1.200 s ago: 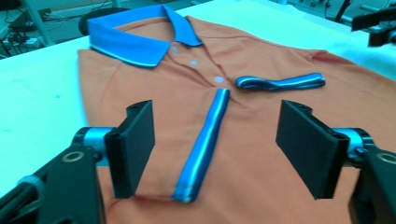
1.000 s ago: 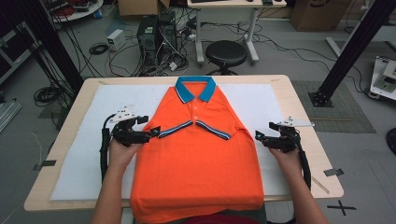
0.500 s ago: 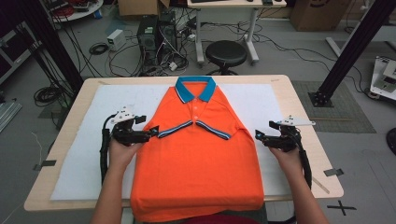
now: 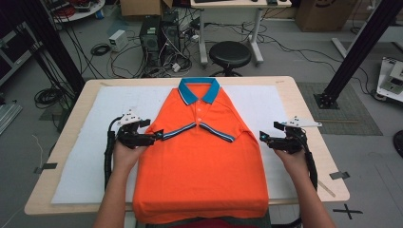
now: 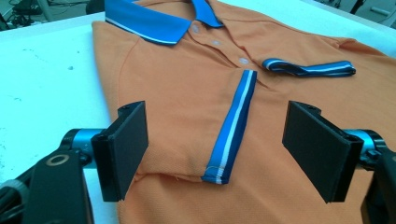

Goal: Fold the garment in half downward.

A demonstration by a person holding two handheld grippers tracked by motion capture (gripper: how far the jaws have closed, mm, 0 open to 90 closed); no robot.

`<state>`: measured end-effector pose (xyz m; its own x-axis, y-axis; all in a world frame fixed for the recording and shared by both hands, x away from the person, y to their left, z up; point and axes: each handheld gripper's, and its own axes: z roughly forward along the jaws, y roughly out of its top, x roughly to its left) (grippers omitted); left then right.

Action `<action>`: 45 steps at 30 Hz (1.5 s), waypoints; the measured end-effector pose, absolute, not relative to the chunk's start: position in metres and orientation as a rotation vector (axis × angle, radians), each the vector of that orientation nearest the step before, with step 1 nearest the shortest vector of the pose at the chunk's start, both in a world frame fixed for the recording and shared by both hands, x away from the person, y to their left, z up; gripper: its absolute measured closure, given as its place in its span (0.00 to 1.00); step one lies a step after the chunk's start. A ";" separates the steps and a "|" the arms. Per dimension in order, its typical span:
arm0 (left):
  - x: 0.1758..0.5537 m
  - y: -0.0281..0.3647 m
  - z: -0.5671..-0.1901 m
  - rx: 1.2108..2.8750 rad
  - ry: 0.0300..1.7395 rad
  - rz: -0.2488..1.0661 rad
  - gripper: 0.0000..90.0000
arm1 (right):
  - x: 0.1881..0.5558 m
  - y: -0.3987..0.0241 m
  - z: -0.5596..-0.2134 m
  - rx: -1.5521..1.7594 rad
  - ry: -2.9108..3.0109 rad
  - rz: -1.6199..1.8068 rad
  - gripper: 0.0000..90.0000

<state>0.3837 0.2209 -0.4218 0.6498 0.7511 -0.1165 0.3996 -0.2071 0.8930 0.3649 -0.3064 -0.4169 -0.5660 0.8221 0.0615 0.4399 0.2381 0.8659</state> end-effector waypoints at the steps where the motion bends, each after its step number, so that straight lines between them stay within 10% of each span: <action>1: 0.384 0.221 -0.421 1.832 0.919 0.422 0.25 | 0.365 -0.306 -0.415 1.154 2.111 1.267 0.24; 45: 0.474 0.218 -0.426 1.947 1.125 0.420 0.25 | 0.456 -0.260 -0.391 1.218 2.244 1.150 0.24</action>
